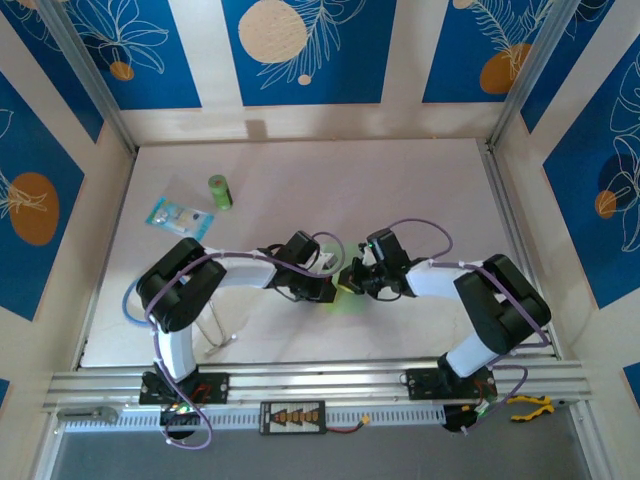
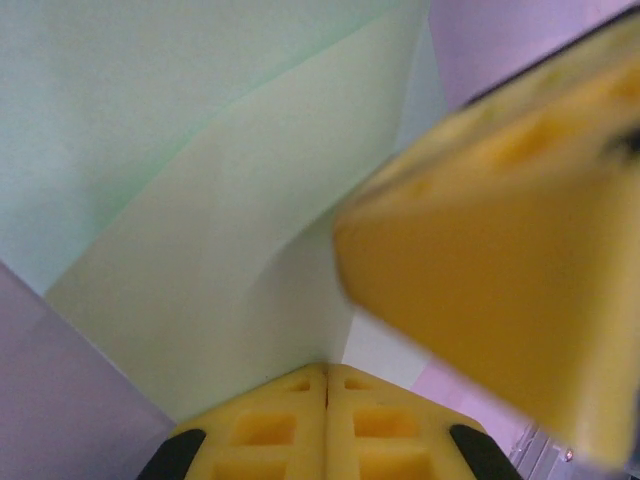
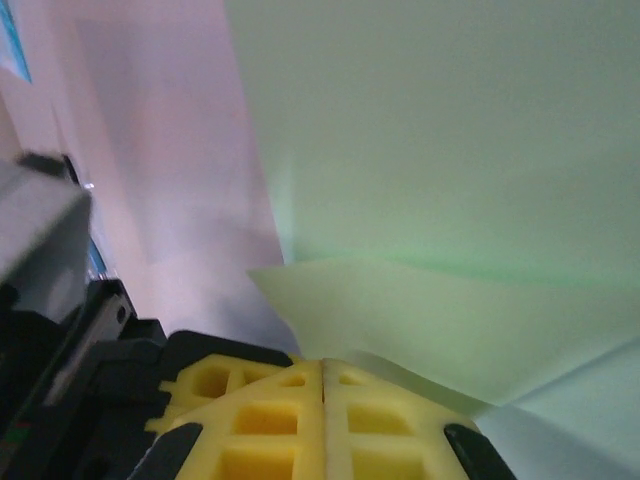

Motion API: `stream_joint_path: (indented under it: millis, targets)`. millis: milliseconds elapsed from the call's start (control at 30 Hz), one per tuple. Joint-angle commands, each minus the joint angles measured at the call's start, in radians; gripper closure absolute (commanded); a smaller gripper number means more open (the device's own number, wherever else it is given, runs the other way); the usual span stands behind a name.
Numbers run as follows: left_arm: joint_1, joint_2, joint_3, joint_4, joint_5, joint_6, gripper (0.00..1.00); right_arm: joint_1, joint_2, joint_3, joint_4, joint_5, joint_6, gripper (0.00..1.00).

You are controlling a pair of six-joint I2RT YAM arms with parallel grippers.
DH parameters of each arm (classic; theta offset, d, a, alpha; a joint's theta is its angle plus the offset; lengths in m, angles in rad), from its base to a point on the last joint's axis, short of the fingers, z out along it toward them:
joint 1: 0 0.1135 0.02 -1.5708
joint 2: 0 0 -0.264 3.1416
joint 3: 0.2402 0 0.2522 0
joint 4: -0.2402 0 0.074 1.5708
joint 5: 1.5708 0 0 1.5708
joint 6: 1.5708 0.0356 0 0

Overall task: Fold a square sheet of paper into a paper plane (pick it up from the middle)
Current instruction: Fold the triangle a second time at the center of the table.

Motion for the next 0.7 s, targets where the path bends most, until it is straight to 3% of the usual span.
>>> stream_joint_path:
  millis: [0, 167, 667]
  targets:
    - [0.000, 0.020, -0.048, -0.104, -0.059, 0.007, 1.00, 0.020, 0.031, -0.043, -0.010, 0.038, 0.037, 0.99]
    - [0.001, 0.014, -0.051, -0.109, -0.055, 0.019, 1.00, -0.024, 0.056, -0.087, -0.004, 0.079, 0.042, 1.00]
    - [0.002, 0.015, -0.067, -0.107, -0.058, 0.023, 1.00, -0.206, 0.050, -0.010, -0.073, 0.102, -0.012, 1.00]
